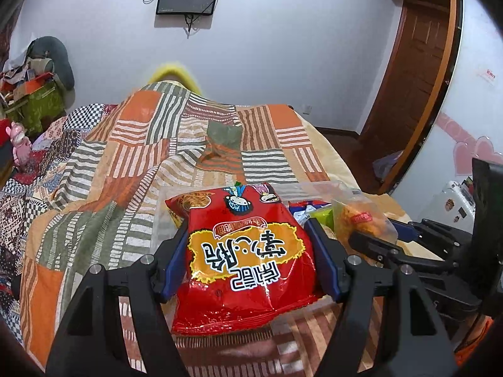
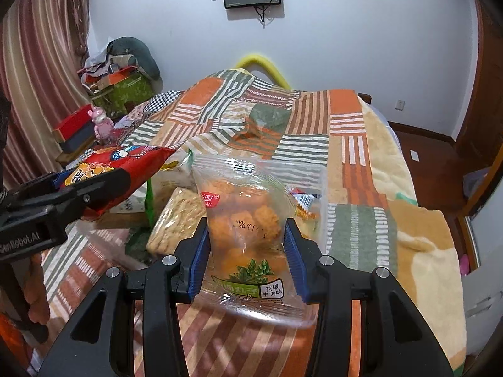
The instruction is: Organize snacks
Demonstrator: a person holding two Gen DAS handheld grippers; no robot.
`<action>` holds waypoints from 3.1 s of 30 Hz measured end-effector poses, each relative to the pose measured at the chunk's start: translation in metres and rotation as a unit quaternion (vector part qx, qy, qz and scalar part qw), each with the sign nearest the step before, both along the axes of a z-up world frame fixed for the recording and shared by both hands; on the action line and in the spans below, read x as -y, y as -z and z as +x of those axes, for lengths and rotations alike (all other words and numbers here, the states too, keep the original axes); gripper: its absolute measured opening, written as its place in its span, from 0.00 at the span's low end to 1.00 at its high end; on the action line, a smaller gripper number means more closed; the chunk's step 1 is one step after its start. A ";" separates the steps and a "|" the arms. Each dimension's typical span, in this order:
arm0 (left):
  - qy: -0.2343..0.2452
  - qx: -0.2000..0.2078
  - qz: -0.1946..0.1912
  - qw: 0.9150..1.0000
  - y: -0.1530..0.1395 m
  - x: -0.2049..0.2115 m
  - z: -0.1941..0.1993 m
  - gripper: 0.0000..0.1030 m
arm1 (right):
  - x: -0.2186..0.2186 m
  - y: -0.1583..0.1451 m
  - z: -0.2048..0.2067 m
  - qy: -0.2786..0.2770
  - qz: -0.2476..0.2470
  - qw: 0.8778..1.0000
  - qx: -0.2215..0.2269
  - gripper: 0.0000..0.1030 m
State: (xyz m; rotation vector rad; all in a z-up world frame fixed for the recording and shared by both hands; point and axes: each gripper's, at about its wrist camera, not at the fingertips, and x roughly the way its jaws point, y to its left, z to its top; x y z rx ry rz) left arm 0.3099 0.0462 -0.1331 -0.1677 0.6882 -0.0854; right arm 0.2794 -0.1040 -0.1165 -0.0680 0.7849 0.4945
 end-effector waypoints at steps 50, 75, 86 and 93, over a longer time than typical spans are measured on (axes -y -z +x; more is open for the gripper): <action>-0.030 0.227 0.069 0.971 -0.162 0.032 -0.223 0.99 | 0.052 -0.152 -0.169 0.012 0.102 0.976 0.194 0.79; -0.039 0.227 0.064 0.971 -0.157 0.036 -0.251 1.00 | 0.054 -0.153 -0.203 0.037 0.087 0.968 0.233 1.00; -0.037 0.227 0.065 0.971 -0.156 0.038 -0.251 1.00 | 0.053 -0.154 -0.204 0.036 0.086 0.968 0.233 1.00; -0.037 0.226 0.064 0.971 -0.155 0.041 -0.250 1.00 | 0.055 -0.154 -0.205 0.038 0.085 0.968 0.235 1.00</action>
